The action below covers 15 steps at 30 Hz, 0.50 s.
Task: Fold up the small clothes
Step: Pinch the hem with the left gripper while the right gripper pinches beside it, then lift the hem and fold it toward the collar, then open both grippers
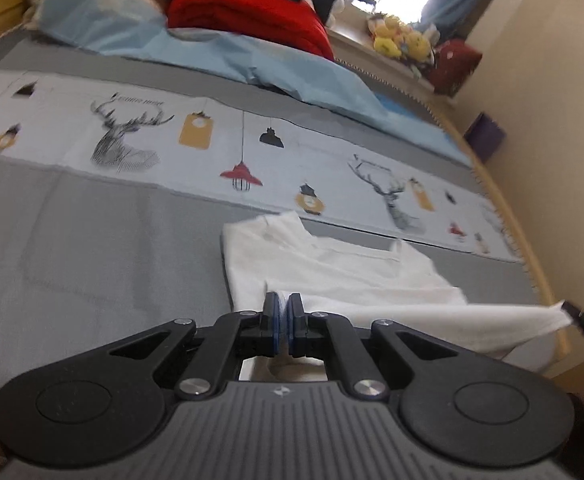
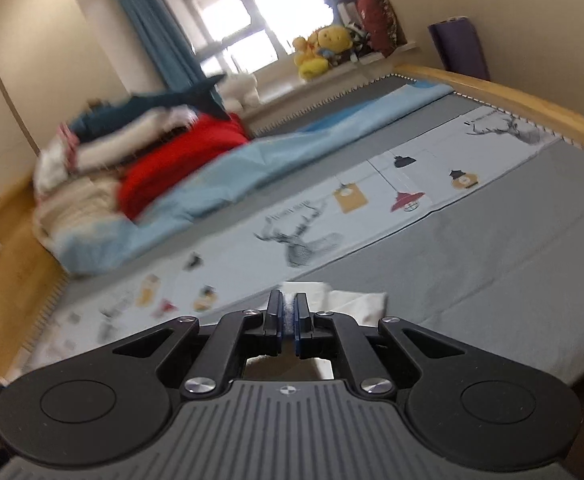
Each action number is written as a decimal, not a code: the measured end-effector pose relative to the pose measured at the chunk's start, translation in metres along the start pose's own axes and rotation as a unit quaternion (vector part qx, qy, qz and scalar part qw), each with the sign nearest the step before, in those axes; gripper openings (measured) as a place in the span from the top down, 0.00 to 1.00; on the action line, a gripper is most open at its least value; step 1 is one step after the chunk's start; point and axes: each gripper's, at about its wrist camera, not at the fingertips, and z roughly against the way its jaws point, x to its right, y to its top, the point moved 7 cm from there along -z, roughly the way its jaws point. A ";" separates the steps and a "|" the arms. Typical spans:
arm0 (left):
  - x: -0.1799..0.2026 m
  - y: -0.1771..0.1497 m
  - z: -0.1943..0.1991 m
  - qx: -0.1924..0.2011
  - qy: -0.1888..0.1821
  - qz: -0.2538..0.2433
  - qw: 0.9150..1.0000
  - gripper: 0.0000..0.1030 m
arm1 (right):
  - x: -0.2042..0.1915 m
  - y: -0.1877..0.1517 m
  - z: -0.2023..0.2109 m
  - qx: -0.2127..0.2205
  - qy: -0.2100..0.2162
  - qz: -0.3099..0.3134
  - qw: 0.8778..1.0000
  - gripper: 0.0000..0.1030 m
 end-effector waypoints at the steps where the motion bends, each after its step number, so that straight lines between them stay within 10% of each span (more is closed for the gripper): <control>1: -0.004 0.006 -0.021 -0.005 0.008 0.001 1.000 0.96 | 0.001 0.004 -0.018 -0.008 -0.008 0.004 1.000 0.96; 8: -0.028 0.021 -0.147 -0.063 0.035 0.008 0.997 0.95 | 0.025 0.015 -0.146 -0.081 -0.083 0.023 0.993 0.96; 15: -0.043 0.039 -0.145 -0.020 0.050 0.013 0.998 0.93 | 0.048 0.008 -0.179 -0.085 -0.119 -0.015 0.989 0.92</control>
